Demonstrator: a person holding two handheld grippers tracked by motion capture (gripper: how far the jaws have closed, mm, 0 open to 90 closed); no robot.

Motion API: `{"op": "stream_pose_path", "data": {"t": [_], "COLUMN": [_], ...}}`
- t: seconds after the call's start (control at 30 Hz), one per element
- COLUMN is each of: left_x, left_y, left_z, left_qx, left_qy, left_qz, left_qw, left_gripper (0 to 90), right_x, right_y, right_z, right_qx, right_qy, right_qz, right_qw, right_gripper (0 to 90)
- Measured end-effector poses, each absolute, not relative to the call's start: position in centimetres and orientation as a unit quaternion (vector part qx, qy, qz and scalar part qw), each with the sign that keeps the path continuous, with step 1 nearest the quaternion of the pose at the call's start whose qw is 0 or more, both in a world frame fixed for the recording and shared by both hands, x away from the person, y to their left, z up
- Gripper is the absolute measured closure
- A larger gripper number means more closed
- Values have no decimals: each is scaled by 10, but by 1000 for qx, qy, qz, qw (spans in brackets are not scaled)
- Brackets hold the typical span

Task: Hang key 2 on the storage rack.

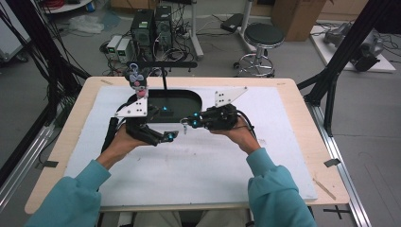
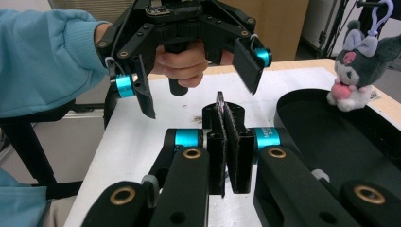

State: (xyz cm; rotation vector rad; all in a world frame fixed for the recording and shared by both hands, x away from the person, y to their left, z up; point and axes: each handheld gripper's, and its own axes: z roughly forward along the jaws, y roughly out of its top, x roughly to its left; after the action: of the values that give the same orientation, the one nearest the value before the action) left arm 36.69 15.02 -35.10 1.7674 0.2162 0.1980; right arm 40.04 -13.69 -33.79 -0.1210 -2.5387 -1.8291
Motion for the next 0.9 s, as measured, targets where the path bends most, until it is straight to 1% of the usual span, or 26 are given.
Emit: {"op": "stream_pose_path", "data": {"t": [0.17,0.27,0.47,0.57,0.8,0.9], "left_x": [368,367,367,367,367,366], "left_y": [149,148,145,143,145,146], "left_z": [-350,-350,-350,-349,-347,-347], "left_qx": [767,767,764,768,758,757], "left_qy": [81,74,66,74,79,76], "left_qz": [80,79,65,64,53,58], "left_qw": [631,633,639,633,645,646], "left_gripper": [328,405,527,574,673,746], "right_x": [399,398,398,397,397,396], "right_y": [-134,-134,-133,-134,-135,-135], "right_z": [-338,-338,-338,-337,-336,-336], "right_qx": [-34,-32,-21,-22,-19,-17], "right_qy": [-809,-810,-804,-805,-803,-802], "right_qz": [-587,-586,-594,-593,-596,-596], "right_qw": [9,13,15,18,20,21], "right_gripper": [882,882,882,881,881,881]}}
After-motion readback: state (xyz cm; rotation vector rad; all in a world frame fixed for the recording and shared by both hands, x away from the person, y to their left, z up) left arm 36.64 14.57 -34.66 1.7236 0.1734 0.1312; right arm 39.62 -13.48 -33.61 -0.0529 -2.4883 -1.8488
